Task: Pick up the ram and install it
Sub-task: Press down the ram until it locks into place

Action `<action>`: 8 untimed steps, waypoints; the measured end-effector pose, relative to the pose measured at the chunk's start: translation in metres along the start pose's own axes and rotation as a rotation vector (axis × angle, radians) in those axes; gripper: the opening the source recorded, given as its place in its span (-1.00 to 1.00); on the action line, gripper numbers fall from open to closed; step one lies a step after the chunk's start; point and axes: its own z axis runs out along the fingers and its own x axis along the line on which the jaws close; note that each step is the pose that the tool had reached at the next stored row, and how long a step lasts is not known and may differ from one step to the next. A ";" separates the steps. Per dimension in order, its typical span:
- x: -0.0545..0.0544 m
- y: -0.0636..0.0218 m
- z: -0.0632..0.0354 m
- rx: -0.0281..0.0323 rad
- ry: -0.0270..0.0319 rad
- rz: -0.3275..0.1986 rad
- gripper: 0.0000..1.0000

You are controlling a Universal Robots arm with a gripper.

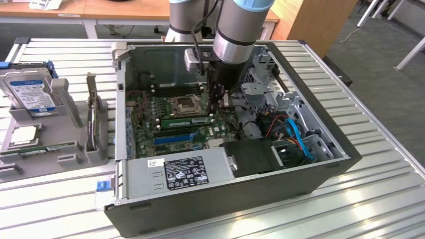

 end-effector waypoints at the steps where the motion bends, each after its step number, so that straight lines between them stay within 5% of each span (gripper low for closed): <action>1: 0.000 0.0000 0.0000 0.0000 0.0000 0.000 -0.80; 8: 0.000 0.0116 0.0007 -0.0001 0.0002 0.000 -0.80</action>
